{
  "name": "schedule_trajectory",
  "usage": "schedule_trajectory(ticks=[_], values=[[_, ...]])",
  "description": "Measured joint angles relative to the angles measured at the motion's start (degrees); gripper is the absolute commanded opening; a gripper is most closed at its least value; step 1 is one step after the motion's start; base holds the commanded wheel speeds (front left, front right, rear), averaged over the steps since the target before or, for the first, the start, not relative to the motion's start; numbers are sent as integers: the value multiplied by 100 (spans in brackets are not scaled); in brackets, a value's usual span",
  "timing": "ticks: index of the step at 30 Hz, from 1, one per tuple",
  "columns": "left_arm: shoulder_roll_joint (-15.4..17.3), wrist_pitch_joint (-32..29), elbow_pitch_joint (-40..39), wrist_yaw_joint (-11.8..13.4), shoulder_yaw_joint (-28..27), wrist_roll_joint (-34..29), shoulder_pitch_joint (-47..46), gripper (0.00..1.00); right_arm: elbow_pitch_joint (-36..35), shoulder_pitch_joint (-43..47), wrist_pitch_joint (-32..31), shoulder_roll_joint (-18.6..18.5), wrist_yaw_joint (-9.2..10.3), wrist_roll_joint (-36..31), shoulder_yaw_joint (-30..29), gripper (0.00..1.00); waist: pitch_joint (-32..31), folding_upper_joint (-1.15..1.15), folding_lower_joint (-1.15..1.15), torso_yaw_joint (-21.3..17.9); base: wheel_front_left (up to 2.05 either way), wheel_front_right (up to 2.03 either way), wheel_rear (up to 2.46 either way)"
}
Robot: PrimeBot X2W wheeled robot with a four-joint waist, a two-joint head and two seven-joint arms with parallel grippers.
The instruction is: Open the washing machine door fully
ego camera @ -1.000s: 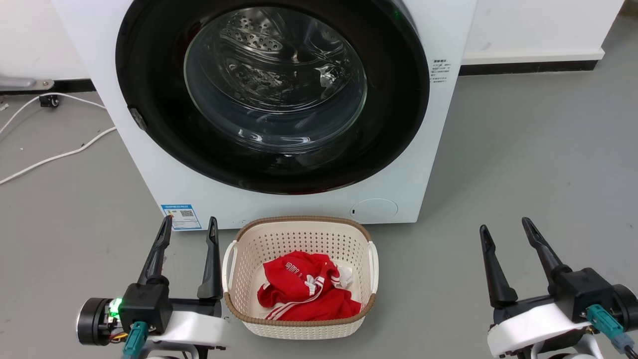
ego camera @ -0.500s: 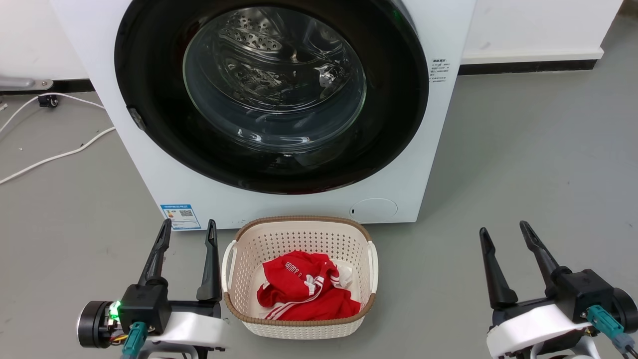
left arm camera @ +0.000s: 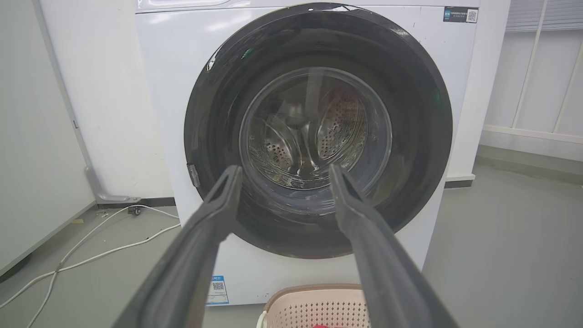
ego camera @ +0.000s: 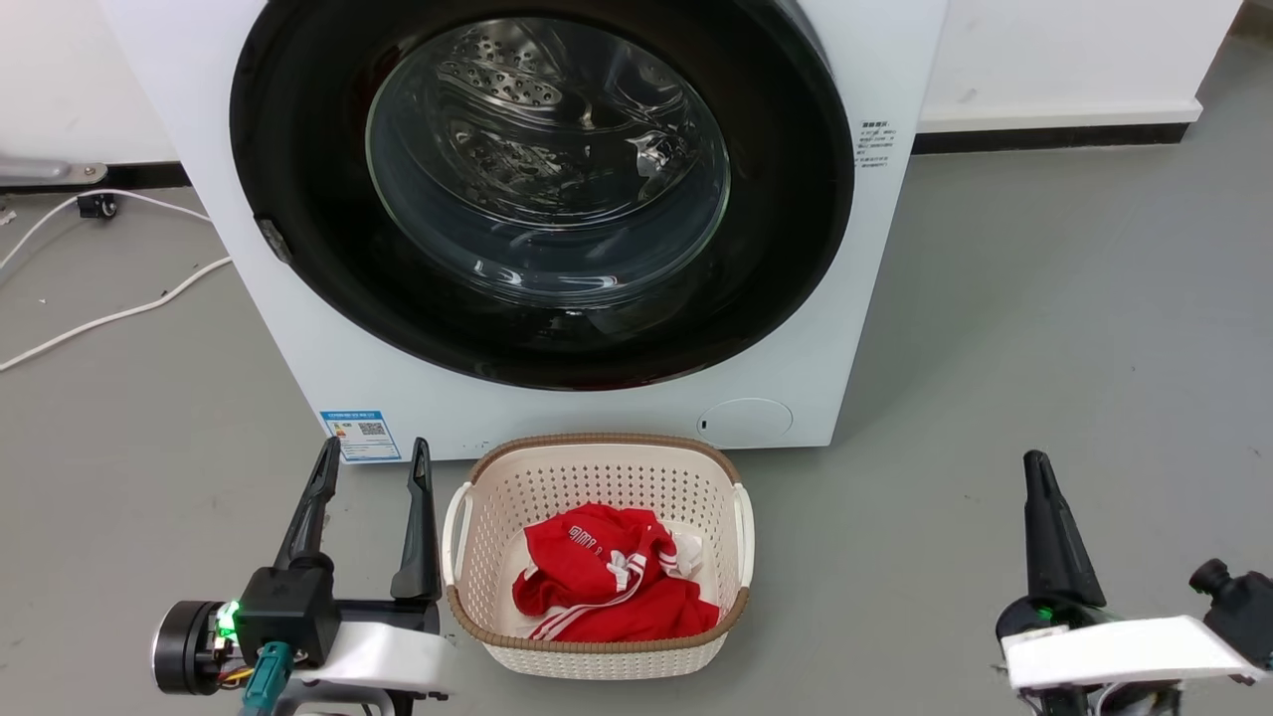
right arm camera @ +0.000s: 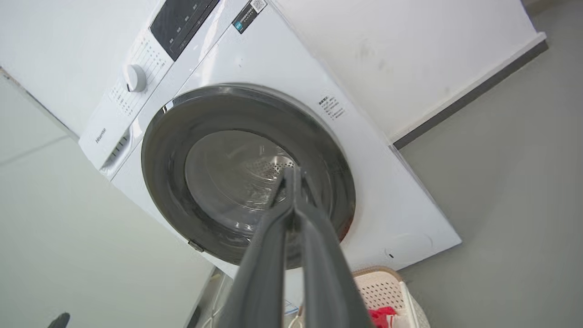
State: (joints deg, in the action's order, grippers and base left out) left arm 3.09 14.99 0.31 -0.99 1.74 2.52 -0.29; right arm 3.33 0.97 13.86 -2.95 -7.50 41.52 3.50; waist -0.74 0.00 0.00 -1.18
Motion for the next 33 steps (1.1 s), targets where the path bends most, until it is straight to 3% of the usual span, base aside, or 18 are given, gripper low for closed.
schedule_trajectory(ticks=[6,11,17,22,33], values=[[-4,0,-5,1,-13,16,0,100,116,-203,109,3,1,2766,142,0,7,0,0,5,0,0,0],[-8,0,-49,8,-36,23,-2,100,58,-662,122,3,1,4539,-21,0,84,0,0,-23,0,0,0],[-10,1,-158,16,-68,25,-136,100,530,-1766,-114,-74,1,5213,-241,0,332,0,0,-59,0,0,0],[-12,7,-222,-23,-97,46,-333,100,1379,-3061,-546,-493,1,5537,-314,0,595,0,0,-48,0,0,0],[-15,7,-465,-131,-144,66,-811,100,3406,-6093,-1909,-1195,1,5398,608,0,1368,0,1,49,0,0,0]])
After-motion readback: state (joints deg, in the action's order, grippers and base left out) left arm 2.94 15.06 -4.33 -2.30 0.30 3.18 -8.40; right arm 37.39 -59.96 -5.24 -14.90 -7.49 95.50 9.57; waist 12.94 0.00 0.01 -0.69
